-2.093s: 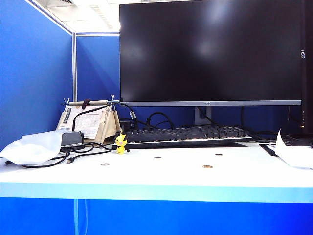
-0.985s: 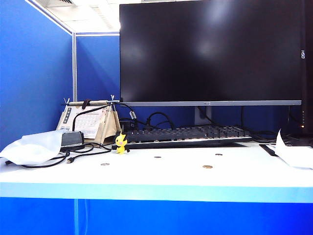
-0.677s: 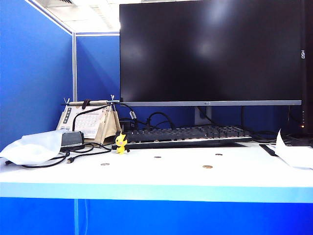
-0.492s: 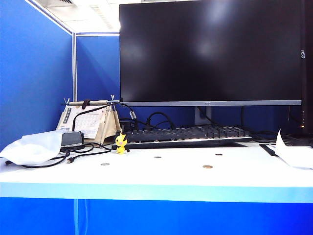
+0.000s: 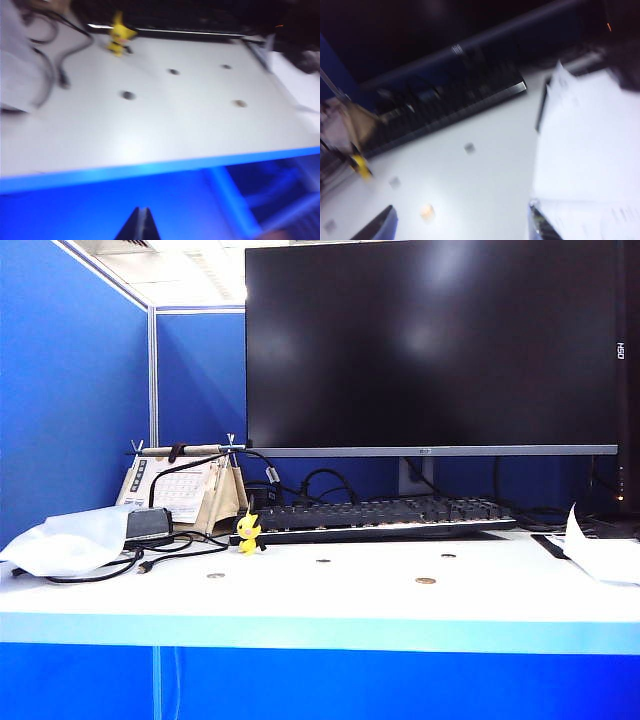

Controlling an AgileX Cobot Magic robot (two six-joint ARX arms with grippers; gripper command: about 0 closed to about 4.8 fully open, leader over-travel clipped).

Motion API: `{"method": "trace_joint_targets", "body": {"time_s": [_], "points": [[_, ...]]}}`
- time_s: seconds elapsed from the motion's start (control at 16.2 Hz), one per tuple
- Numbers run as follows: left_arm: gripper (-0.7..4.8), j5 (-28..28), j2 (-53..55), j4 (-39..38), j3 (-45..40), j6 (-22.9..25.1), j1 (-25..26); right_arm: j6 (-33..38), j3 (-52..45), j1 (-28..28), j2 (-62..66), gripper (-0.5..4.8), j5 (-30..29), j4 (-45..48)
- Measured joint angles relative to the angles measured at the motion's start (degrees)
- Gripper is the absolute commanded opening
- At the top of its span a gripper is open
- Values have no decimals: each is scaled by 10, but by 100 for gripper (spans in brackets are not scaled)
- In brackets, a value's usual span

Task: Pick up the doll and place it on the similarly colored coin.

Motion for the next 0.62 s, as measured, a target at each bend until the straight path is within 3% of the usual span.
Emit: {"method": "trace_joint_targets", "body": {"time_s": [0.06,0.12,0.31,0.43,0.55,0.62], "points": [[-5,52,0,7,0,-42,0,-2,0,-1,0,337,-2,62],[-5,78,0,9,0,-50,0,-12,7,-1,0,337,-21,85],[-5,98,0,10,0,-54,0,-119,107,3,22,337,-97,73],[-5,99,0,10,0,-54,0,-209,195,1,107,338,-146,62],[-5,115,0,11,0,-55,0,-226,237,1,227,342,-263,28],[-5,129,0,13,0,-55,0,-227,243,1,288,376,-316,26]]}}
